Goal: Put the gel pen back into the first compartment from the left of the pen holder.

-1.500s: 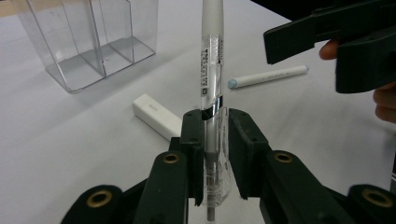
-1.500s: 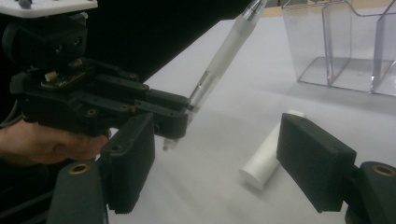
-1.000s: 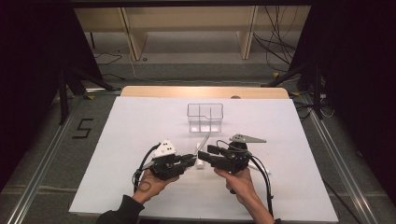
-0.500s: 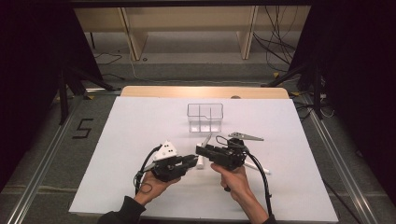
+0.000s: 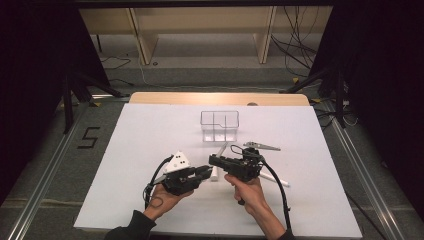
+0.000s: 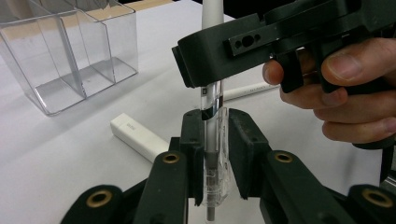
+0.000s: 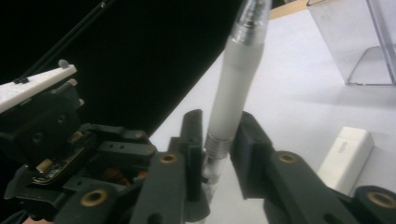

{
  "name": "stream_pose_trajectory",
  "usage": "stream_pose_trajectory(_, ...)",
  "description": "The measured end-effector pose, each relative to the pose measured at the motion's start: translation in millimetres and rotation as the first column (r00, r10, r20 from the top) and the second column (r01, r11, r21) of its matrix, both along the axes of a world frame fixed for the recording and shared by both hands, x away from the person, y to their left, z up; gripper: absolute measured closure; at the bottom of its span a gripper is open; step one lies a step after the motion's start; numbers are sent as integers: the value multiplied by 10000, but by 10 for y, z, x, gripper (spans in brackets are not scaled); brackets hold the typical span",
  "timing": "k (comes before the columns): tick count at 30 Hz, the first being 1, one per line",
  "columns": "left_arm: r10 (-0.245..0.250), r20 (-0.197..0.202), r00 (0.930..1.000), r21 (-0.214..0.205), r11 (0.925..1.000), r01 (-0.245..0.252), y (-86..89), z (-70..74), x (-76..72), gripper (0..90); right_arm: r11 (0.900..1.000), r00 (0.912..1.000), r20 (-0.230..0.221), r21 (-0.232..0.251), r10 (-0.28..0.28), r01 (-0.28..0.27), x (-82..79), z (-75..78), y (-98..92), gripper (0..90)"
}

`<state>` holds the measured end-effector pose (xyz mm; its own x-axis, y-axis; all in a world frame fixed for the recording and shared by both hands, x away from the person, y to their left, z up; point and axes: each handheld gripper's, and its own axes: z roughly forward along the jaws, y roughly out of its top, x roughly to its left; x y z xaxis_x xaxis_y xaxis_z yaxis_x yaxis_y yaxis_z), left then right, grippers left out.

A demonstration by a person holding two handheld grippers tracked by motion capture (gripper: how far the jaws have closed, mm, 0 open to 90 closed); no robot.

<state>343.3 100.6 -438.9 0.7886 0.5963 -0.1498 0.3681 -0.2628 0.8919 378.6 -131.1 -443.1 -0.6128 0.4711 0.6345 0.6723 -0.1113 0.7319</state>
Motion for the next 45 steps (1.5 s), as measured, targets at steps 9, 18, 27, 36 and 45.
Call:
stream_pose_trajectory(9, -211, 46, 9998, -167, 9996, 212, 11, 7, -5, 577, 9999, 9999, 153, 161, 24, -26, -19, 31, -9, 795)
stream_pose_trajectory(18, 97, -59, 9999, 88, 9999, -97, 156, -62, -9, 381, 9986, 9970, 646, -279, -429, 448, -1, 89, -108, 795)
stream_pose_trajectory(27, 899, -60, 9959, 215, 9957, -897, 392, -164, -5, 292, 9941, 9880, 1374, -721, -710, 814, 59, 231, -166, 795)
stream_pose_trajectory(36, 1410, -358, 9894, 245, 9898, -1402, 509, -237, -38, 254, 9879, 9809, 1629, -950, -1060, 1225, 234, 313, -203, 794)
stream_pose_trajectory(45, 1730, -106, 9849, 565, 9834, -1722, 607, -267, -86, 235, 9821, 9742, 1872, -1147, -1260, 1491, 431, 460, -132, 794)
